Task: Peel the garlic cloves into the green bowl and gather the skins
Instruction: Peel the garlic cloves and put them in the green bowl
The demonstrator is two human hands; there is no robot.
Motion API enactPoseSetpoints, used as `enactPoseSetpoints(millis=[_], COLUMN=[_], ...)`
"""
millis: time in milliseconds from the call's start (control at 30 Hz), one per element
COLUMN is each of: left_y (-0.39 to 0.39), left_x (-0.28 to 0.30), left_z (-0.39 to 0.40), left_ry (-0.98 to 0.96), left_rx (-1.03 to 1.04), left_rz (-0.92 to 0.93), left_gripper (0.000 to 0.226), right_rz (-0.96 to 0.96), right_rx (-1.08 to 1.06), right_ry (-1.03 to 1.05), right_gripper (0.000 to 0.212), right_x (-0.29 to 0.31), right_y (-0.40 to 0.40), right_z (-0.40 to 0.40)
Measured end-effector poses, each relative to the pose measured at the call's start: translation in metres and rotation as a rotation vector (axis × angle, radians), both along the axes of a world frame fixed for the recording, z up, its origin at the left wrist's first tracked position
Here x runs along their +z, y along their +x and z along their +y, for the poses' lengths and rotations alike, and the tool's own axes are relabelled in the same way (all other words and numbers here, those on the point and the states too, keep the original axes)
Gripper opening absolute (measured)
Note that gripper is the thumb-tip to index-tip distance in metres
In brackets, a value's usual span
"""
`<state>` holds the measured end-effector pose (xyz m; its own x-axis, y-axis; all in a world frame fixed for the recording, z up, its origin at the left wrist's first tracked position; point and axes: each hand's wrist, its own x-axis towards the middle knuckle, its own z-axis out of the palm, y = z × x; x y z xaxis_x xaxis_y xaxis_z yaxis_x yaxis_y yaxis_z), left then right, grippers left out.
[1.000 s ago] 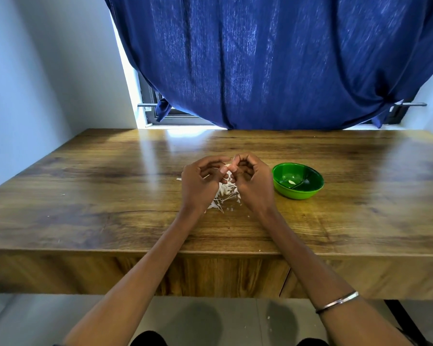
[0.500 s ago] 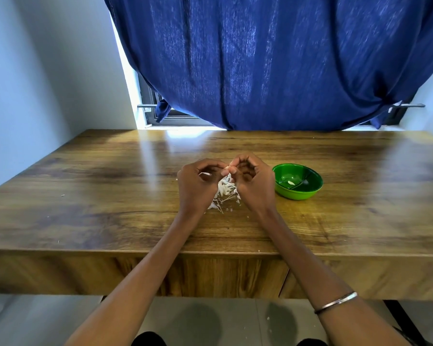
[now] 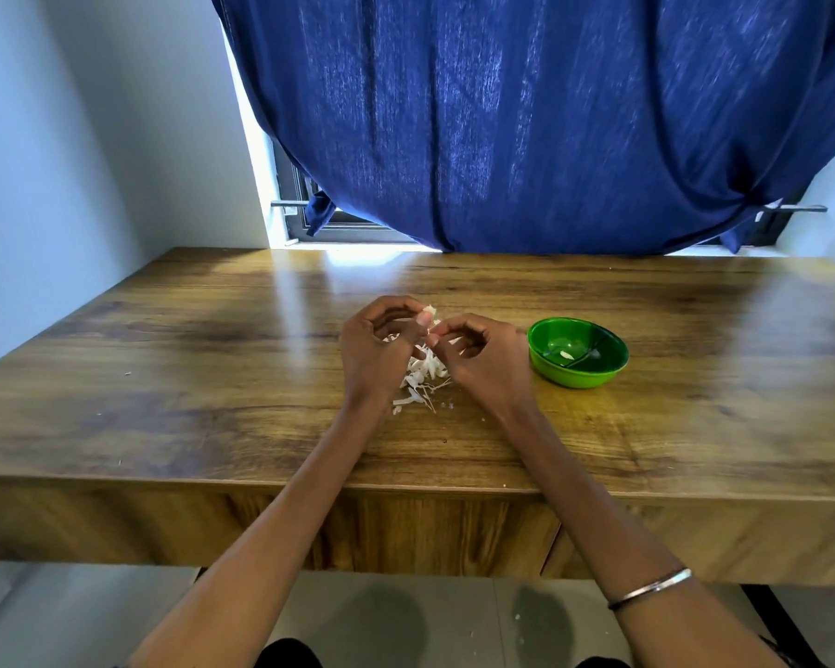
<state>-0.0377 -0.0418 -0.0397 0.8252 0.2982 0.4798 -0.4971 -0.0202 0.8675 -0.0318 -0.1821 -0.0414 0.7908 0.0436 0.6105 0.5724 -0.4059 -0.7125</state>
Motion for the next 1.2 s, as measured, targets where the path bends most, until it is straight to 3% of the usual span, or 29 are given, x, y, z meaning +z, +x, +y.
enactPoseSetpoints(millis=[167, 433, 733, 833, 1200], left_y=[0.0000, 0.0001, -0.0026, -0.0011, 0.0006], left_x=[-0.0004, -0.0012, 0.0020, 0.0014, -0.0043], left_z=[-0.0016, -0.0009, -0.0008, -0.0011, -0.0033], left_ry=[0.161, 0.179, 0.169, 0.198, 0.164], left_rx=[0.070, 0.035, -0.113, -0.082, -0.045], left_rz=[-0.046, -0.012, 0.041, 0.014, 0.043], left_gripper=[0.010, 0.018, 0.028, 0.029, 0.030], right_rz=[0.029, 0.041, 0.264, 0.277, -0.057], right_rx=[0.016, 0.072, 0.205, 0.189, -0.036], right_ry=[0.071, 0.223, 0.359, 0.342, -0.004], right_gripper=[0.012, 0.009, 0.016, 0.018, 0.011], right_x=[0.0001, 0.0048, 0.0062, 0.0048, -0.0027], right_y=[-0.0005, -0.0028, 0.0002, 0.0013, 0.0033], right_z=[0.0009, -0.0006, -0.0053, -0.0038, 0.0026])
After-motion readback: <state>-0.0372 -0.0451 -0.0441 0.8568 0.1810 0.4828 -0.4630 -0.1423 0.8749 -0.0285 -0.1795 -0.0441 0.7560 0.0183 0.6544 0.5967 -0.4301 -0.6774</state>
